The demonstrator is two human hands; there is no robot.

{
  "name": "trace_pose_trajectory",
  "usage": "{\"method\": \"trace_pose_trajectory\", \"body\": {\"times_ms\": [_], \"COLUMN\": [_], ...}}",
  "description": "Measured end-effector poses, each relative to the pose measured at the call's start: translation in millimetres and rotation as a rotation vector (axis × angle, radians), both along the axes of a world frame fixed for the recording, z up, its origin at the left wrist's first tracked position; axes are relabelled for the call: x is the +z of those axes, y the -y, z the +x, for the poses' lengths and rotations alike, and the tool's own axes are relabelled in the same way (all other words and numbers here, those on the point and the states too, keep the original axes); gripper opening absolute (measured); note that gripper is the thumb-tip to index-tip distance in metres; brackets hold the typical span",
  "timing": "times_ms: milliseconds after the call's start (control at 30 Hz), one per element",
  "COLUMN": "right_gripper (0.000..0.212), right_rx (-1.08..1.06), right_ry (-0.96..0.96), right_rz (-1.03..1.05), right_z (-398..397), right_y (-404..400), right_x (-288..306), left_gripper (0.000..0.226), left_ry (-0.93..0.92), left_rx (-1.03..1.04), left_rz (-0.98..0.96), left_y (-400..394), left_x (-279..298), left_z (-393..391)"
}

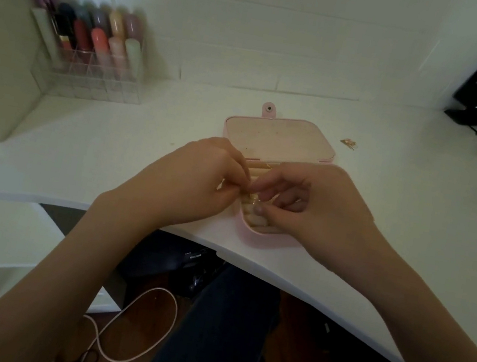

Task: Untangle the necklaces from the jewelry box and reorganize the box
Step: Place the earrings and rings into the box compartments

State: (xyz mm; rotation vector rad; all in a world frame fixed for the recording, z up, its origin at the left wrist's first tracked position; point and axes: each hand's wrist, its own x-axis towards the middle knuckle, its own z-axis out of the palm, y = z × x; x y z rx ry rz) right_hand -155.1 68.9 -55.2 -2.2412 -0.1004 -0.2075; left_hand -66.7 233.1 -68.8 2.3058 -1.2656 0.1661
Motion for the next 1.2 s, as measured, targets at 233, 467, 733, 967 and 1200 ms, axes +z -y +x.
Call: {"method": "trace_pose_trajectory", "body": {"times_ms": [233,467,733,967,1200], "right_gripper": [0.022,0.012,0.011,0.01,0.015], "right_rx": [0.012,-0.123,-0.287,-0.328,-0.533], "right_ry": [-0.014,0.048,0.134,0.151,0.179], "right_rz": [-0.045,-0.083,-0.089,-0.085,-0.161], "right_z": [1,13,37,45,74], "right_y": [3,23,65,80,128], "right_x": [-2,4,11,6,-7], "left_gripper": [0.036,0.038,0.038,0.038,0.038], "left_ry": [0.042,0.033,-0.01,0.03,-0.247], "left_rx": [0.027,0.023,0.033,0.044,-0.061], "left_rz": [0.013,-0.002,-0.046,-0.045,-0.189], "left_y": [-1,-2,-3,-5,-10], "left_x": [0,-2,-1,2,3], "left_z": [3,3,3,4,-3]}}
